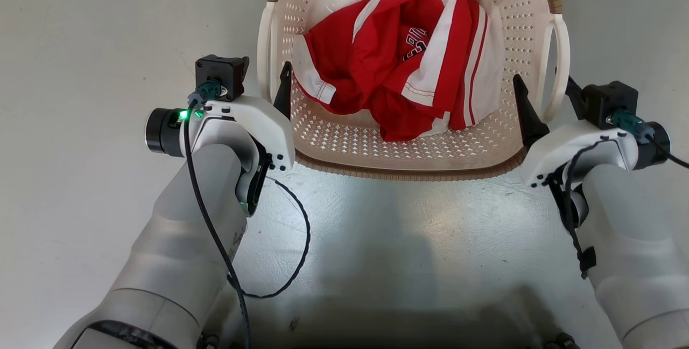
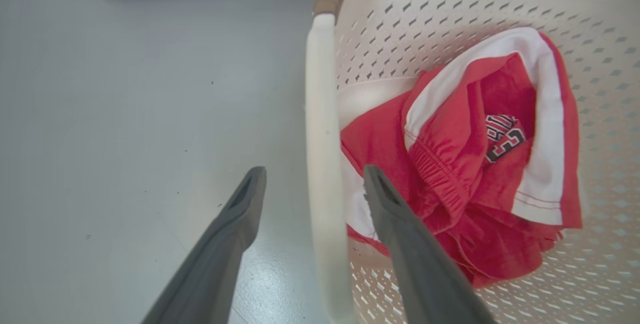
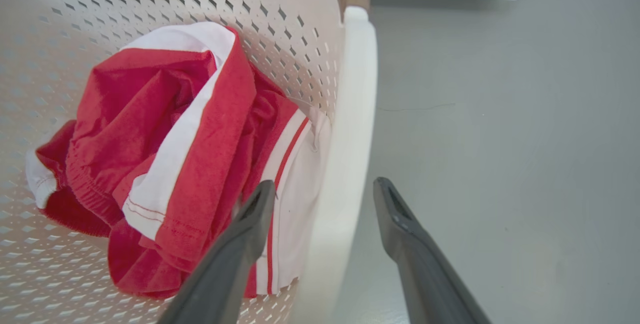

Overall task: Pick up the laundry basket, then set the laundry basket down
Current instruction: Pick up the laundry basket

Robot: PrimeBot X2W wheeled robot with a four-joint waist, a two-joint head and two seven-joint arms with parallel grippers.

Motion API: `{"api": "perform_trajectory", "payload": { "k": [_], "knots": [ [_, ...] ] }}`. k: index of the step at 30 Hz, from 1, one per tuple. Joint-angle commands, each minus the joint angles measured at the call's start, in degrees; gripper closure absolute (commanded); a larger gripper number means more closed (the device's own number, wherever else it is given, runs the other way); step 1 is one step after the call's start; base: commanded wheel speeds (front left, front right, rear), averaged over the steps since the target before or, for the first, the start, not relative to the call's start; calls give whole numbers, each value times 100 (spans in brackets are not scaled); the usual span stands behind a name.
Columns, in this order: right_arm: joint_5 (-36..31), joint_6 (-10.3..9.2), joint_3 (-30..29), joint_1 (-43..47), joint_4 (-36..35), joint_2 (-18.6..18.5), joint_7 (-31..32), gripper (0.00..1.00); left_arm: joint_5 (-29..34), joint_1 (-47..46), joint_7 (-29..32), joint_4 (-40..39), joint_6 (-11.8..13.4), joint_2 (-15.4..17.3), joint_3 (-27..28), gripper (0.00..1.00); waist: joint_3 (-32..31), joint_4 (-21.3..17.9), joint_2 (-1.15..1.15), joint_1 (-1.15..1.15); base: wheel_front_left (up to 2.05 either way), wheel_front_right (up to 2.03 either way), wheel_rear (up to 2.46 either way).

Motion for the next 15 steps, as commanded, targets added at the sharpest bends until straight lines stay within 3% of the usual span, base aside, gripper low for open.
{"api": "perform_trajectory", "payload": {
  "k": [1, 15],
  "knots": [
    [44, 35, 91, 88, -7, 113, -61, 0, -63, -9, -35, -15, 64, 128, 71, 0, 5, -3, 0, 0, 0, 0, 0],
    [74, 35, 69, 37, -2, 144, -61, 0, -127, -87, -35, 17, 101, 128, -35, 0, 14, 1, 0, 0, 0, 0, 0]
  ]
}}
